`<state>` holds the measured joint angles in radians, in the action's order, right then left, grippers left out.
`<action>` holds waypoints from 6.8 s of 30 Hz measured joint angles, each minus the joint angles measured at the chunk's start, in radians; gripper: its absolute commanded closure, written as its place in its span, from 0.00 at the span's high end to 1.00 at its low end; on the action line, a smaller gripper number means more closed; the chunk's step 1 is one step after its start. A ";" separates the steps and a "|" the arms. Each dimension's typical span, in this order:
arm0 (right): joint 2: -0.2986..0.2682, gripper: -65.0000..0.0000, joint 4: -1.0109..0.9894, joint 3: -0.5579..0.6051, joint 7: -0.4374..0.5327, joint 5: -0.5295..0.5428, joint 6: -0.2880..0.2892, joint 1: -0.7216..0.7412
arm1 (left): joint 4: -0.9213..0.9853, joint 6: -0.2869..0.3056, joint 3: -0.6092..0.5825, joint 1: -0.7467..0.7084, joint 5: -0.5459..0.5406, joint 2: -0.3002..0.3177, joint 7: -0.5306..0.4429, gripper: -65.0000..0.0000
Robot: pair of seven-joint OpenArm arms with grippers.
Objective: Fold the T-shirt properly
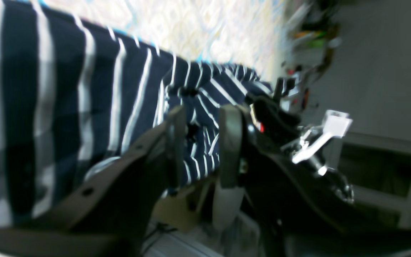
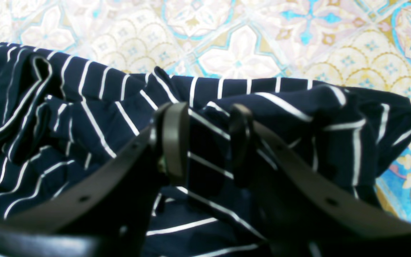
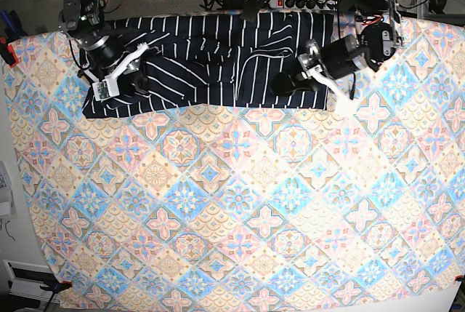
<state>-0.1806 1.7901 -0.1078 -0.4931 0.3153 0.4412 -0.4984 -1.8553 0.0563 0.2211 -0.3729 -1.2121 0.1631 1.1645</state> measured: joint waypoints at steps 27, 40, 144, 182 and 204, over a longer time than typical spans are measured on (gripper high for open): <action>0.003 0.29 0.002 0.005 0.003 0.001 0.000 -0.001 | 0.351 0.013 -0.116 0.059 0.232 0.151 -0.035 0.33; 0.003 0.29 0.024 0.004 0.003 0.000 0.002 -0.003 | 0.371 0.010 -0.039 0.055 0.233 0.136 -0.086 0.00; 0.010 0.45 0.039 -0.139 -0.084 0.008 0.002 -0.057 | 0.363 0.000 -0.023 0.022 0.256 0.269 -0.156 0.00; -0.026 0.63 -0.384 -0.112 -0.278 0.291 0.135 0.187 | 0.363 0.001 -0.028 0.024 0.259 0.253 -0.159 0.00; -0.025 0.16 -0.369 -0.084 -0.437 0.287 0.235 0.199 | 0.363 0.000 -0.027 0.024 0.263 0.239 -0.160 0.00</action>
<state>-0.2054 1.4212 -0.1913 -0.9302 0.6025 0.6762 -0.2996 -1.4925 0.0563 0.1940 -0.3485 -0.9489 0.4019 1.0046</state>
